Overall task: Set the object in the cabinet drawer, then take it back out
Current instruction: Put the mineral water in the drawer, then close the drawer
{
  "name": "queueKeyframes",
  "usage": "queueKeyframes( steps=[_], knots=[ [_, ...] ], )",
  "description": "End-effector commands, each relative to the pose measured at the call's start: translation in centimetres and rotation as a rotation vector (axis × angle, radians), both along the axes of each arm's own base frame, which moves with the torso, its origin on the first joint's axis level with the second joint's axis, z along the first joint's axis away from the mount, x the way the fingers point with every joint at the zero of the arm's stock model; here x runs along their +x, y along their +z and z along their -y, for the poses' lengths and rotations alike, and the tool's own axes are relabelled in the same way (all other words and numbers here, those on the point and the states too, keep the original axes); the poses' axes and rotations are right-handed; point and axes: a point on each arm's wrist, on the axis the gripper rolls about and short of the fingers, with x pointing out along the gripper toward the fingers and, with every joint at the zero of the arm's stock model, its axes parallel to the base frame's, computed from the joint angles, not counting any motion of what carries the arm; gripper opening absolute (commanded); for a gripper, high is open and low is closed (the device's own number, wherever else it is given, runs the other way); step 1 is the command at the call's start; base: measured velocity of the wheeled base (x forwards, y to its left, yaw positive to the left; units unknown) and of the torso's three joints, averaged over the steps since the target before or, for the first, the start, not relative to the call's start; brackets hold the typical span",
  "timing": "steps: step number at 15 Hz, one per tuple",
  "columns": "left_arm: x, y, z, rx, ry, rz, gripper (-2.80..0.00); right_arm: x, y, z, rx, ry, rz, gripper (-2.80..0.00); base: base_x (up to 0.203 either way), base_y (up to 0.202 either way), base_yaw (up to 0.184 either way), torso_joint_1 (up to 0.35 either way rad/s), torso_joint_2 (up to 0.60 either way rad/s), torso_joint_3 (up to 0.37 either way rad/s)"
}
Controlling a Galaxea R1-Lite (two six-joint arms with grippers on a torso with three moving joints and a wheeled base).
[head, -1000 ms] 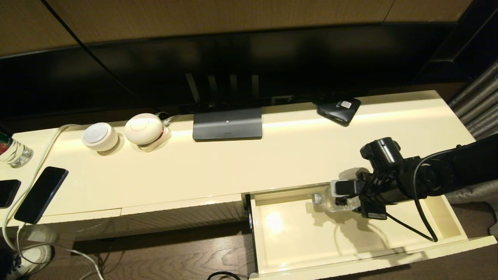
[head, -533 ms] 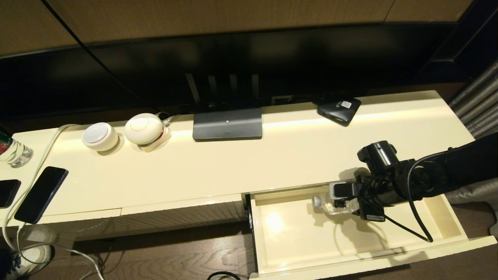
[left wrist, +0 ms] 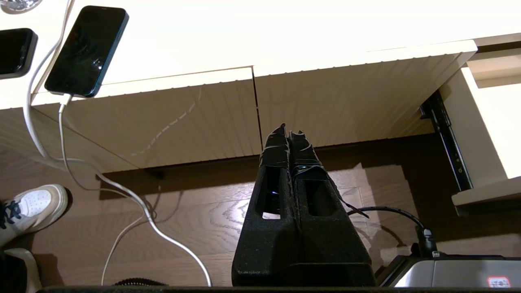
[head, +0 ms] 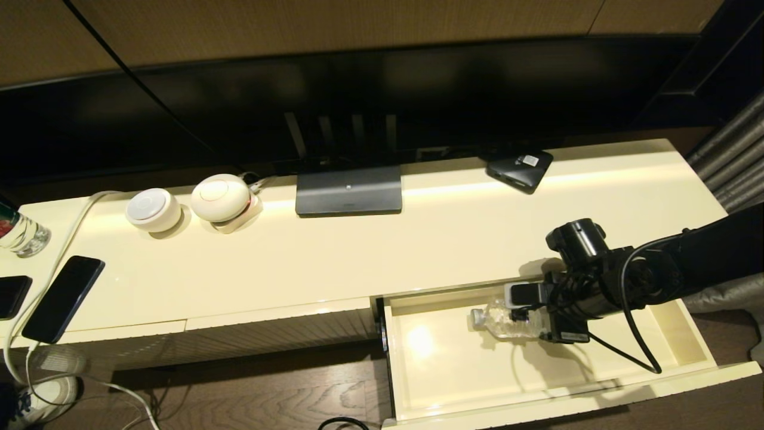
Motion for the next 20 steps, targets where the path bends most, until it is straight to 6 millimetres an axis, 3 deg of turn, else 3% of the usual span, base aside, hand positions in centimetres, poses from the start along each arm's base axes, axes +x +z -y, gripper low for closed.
queueKeyframes(
  steps=[1,2,7,13,19,20],
  knots=[
    [0.0,-0.1,0.0,0.0,0.0,-0.004,-2.8,-0.1,0.7,0.0,0.003,0.004,0.024,0.0,0.0,0.0,0.0,0.0,0.0,0.0],
    [0.0,-0.1,0.0,0.0,0.002,-0.004,-2.8,-0.1,0.8,0.0,0.004,0.004,0.027,0.0,0.0,0.0,0.0,0.0,0.0,0.0],
    [0.0,-0.1,0.0,0.0,0.0,-0.004,-2.8,-2.2,6.0,0.5,0.032,0.017,0.162,0.0,0.0,0.0,0.0,0.0,0.0,0.0],
    [0.0,-0.1,0.0,0.0,0.001,-0.004,-2.8,-6.2,10.6,1.5,0.039,0.019,0.189,0.0,0.0,0.0,0.0,0.0,0.0,0.0],
    [0.0,-0.1,0.0,0.0,0.0,-0.004,-2.8,-8.8,11.9,2.1,0.041,0.005,0.155,0.0,0.0,0.0,0.0,0.0,0.0,0.0],
    [0.0,-0.1,0.0,0.0,0.0,-0.004,-2.8,-9.5,12.0,2.3,0.048,-0.007,0.145,-2.8,0.0,0.0,0.0,0.0,0.0,0.0]
  ],
)
